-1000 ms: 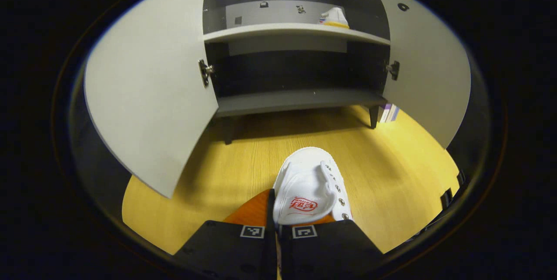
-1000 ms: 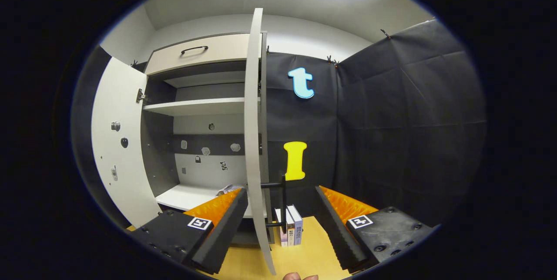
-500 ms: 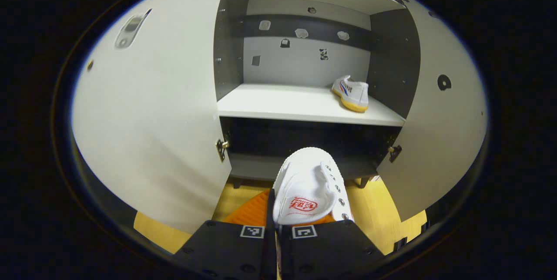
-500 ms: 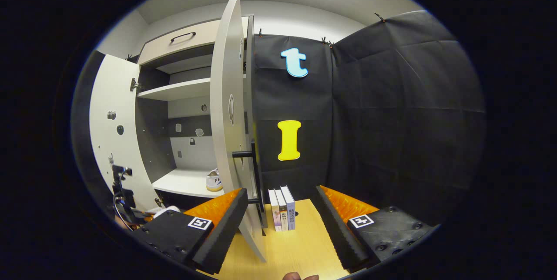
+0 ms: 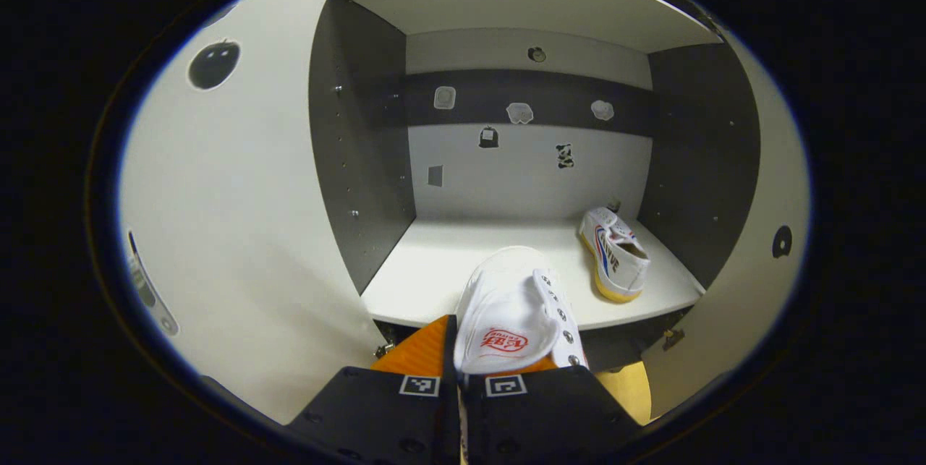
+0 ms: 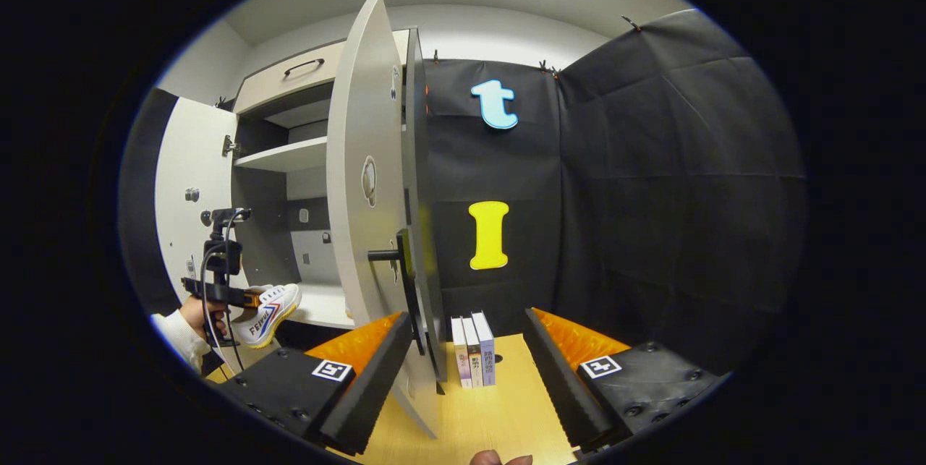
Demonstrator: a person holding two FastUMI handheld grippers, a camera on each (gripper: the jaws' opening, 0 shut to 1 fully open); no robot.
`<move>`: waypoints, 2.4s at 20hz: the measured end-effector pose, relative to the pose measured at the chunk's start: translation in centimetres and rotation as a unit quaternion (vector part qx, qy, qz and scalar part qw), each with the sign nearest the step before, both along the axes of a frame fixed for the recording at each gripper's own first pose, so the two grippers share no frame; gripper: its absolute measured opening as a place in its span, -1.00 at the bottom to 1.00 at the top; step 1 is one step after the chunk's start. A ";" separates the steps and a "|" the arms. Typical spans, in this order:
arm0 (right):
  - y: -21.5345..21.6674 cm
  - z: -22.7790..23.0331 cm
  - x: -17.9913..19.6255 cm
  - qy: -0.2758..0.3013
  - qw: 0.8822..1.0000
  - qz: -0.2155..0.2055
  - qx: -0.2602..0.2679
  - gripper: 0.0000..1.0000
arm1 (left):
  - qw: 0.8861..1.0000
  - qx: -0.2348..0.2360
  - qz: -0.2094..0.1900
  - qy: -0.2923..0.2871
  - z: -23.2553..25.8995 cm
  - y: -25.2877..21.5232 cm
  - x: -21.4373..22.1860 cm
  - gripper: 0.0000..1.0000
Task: Grab one shoe with the right hand and put it into the shoe cabinet, grab the other shoe with the left hand and put it into the shoe cabinet; then close the right door with the right hand and the left door with the left hand.
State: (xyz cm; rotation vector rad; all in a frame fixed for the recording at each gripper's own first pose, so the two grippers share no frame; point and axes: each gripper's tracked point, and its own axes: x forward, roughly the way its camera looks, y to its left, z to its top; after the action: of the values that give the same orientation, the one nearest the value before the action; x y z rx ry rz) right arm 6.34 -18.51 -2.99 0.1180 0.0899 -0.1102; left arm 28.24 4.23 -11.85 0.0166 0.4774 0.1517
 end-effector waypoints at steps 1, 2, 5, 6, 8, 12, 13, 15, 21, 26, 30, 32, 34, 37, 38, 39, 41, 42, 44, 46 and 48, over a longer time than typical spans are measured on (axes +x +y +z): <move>0.0 -0.3 0.1 0.000 1.000 0.004 -0.002 0.97 | 1.000 -0.002 0.002 0.003 0.2 0.1 1.3 -0.84; 0.1 -0.7 0.2 0.004 1.000 0.011 -0.003 0.97 | 1.000 -0.004 0.004 0.008 0.3 0.1 2.7 -0.83; -0.5 -1.5 0.8 0.013 1.000 0.020 0.015 0.97 | 1.000 0.009 0.004 0.015 0.2 0.3 7.3 -0.83; -0.9 -1.8 1.0 0.015 1.000 0.019 0.018 0.98 | 1.000 0.016 0.005 0.017 0.0 0.5 8.9 -0.83; -1.6 -2.2 1.3 0.017 1.000 0.017 0.014 1.00 | 1.000 0.018 0.005 0.023 -0.7 0.2 11.9 -0.83; -4.2 -2.6 1.8 0.025 1.000 -0.001 -0.002 0.97 | 0.999 0.026 0.010 0.027 -1.6 0.5 16.6 -0.84; -4.6 -3.0 1.9 0.031 0.999 -0.004 -0.006 0.98 | 0.999 0.034 0.012 0.030 -1.9 0.7 17.4 -0.84; -5.4 -3.6 2.0 0.042 0.999 -0.012 -0.007 0.98 | 0.998 0.043 0.015 0.042 -2.7 0.9 18.7 -0.83; -6.1 -3.6 2.6 0.035 0.999 -0.022 -0.014 0.97 | 0.996 0.050 0.011 0.078 -5.7 1.0 20.2 -0.83; -5.6 -4.1 3.2 0.039 0.999 -0.020 -0.012 0.97 | 0.994 0.073 -0.010 0.084 -5.3 0.2 20.0 -0.60; -4.6 -4.0 3.5 0.039 0.999 -0.013 -0.011 0.97 | 0.993 0.096 -0.013 0.069 -3.8 0.5 18.9 0.12; -4.2 -3.8 3.6 0.036 0.999 -0.007 -0.010 0.97 | 0.994 0.088 -0.011 0.057 -3.2 0.5 17.7 0.48; -3.9 -3.7 3.8 0.036 0.999 0.001 -0.009 0.97 | 0.996 0.077 -0.012 0.043 -2.6 0.4 16.2 0.65; -3.4 -3.5 4.4 0.033 0.999 0.013 0.000 0.97 | 0.998 0.059 -0.024 0.019 -1.6 -0.6 14.0 0.88; -3.2 -3.5 4.6 0.032 0.999 0.015 0.001 0.97 | 0.998 0.057 -0.029 0.012 -1.1 -1.0 13.1 0.94; -3.1 -3.4 4.9 0.031 0.999 0.019 -0.001 0.97 | 0.998 0.056 -0.033 0.006 -0.7 -1.4 12.3 0.93; -2.5 -3.2 5.2 0.027 0.999 0.027 0.000 0.97 | 0.998 0.046 -0.042 -0.006 0.0 -2.5 10.8 0.93; -2.1 -3.0 5.3 0.025 0.999 0.032 0.002 0.97 | 0.998 0.039 -0.046 -0.017 0.7 -3.1 9.9 0.94; -1.4 -2.7 5.6 0.021 0.999 0.041 0.005 0.97 | 0.997 0.031 -0.050 -0.042 2.3 -4.0 8.0 0.93; -0.9 -2.5 5.6 0.018 0.999 0.044 0.006 0.97 | 0.996 0.026 -0.056 -0.067 3.9 -4.8 5.8 0.94; -0.4 -2.1 5.4 0.014 0.999 0.047 0.009 0.97 | 0.994 0.018 -0.060 -0.090 5.5 -5.5 3.5 0.94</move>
State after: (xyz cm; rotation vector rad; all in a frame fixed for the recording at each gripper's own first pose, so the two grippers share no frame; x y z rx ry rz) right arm 11.74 -18.88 -5.10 0.1292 0.1246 -0.0169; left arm 31.69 -1.24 -6.36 0.0670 0.2931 0.0439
